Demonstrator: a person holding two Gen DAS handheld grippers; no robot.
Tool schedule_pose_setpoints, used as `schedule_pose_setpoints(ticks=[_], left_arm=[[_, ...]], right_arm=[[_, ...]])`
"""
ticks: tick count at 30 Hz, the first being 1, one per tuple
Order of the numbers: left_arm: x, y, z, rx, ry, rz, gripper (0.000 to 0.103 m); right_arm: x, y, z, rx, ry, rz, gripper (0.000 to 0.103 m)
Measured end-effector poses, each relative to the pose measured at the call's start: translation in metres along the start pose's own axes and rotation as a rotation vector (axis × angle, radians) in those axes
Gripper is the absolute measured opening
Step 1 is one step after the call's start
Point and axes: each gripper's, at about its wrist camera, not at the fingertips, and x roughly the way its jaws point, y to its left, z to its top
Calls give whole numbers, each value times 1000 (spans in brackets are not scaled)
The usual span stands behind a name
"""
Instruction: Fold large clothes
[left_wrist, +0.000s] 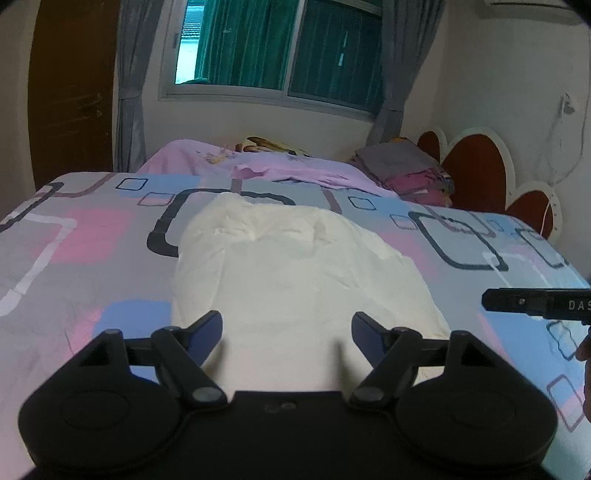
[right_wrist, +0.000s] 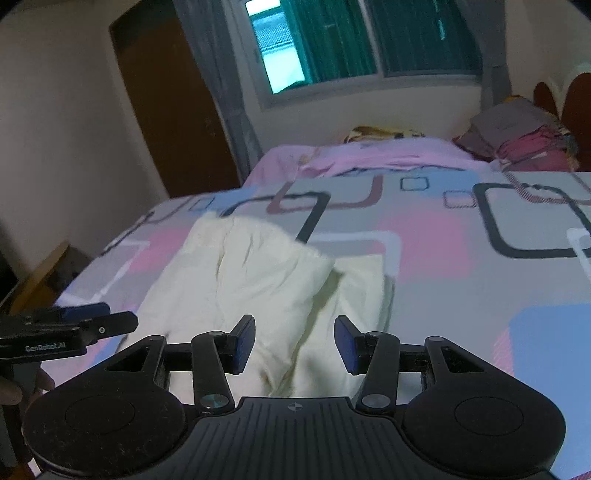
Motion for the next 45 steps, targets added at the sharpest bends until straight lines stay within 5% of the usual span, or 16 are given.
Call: schedule_pose_setpoints(ticks=[10,15,24,28,36,37,38,39,45], left_arm=[[83,13,55,-64,74,-26,74],[129,11,51,-44,166,-4,75],[146,7,47,24,205,31,75],[129,4,53,28,198,49,73],[41,-5,34,-9,84,74,92],[29,-8,30,-19,71,81,94],[13,-11,23,-34,52,91,99],[-3,-15,16,-41,34,102,102],[-92,-51,-31,59,-77,220,103]], right_arm=[[116,8,64,7,76,-15,47],[168,0,50,-22,196,-85,47],[180,-16,35,23,238,-86,47],[154,-14,44,46,208,-61,47],[64,-7,37,35,130,8,48],[53,-6,32,39,132,12,51],[42,-4,28,34,131,13,80],[28,-2,22,20,113,9,97],[-55,17,-22,-33,41,28,103]])
